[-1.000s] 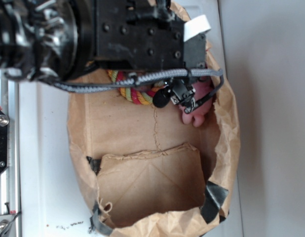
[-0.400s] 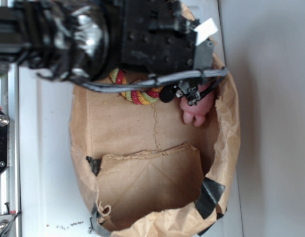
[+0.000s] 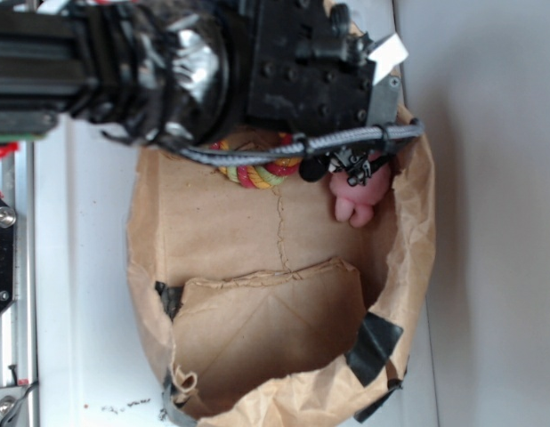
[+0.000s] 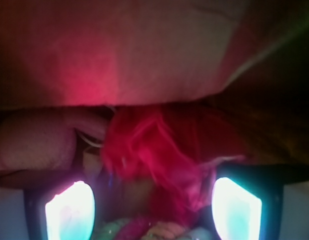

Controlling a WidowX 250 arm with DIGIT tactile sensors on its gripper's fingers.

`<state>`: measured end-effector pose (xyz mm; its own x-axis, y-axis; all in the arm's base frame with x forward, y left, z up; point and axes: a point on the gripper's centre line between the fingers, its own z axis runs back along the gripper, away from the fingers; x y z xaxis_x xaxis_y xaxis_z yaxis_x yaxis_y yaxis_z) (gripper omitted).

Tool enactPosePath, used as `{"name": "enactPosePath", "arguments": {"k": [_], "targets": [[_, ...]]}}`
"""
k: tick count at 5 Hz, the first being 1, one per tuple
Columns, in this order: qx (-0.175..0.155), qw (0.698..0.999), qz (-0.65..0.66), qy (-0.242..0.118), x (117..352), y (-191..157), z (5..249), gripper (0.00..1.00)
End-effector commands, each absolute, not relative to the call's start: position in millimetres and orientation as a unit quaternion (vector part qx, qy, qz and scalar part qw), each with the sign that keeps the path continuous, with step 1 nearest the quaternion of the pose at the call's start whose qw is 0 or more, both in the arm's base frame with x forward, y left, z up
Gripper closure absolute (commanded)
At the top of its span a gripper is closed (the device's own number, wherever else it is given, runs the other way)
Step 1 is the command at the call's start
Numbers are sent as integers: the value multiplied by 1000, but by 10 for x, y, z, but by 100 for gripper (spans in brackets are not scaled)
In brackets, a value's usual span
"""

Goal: Grab the red paper.

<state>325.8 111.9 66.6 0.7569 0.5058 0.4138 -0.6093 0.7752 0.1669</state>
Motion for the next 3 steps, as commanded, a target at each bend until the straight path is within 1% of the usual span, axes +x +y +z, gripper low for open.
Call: {"name": "enactPosePath", "arguments": {"k": [1, 2, 3], "targets": [[160, 912, 320, -201, 3465, 1251, 787, 0], [177, 904, 321, -222, 3477, 1289, 766, 0], [184, 902, 319, -227, 3504, 1309, 734, 0]]}}
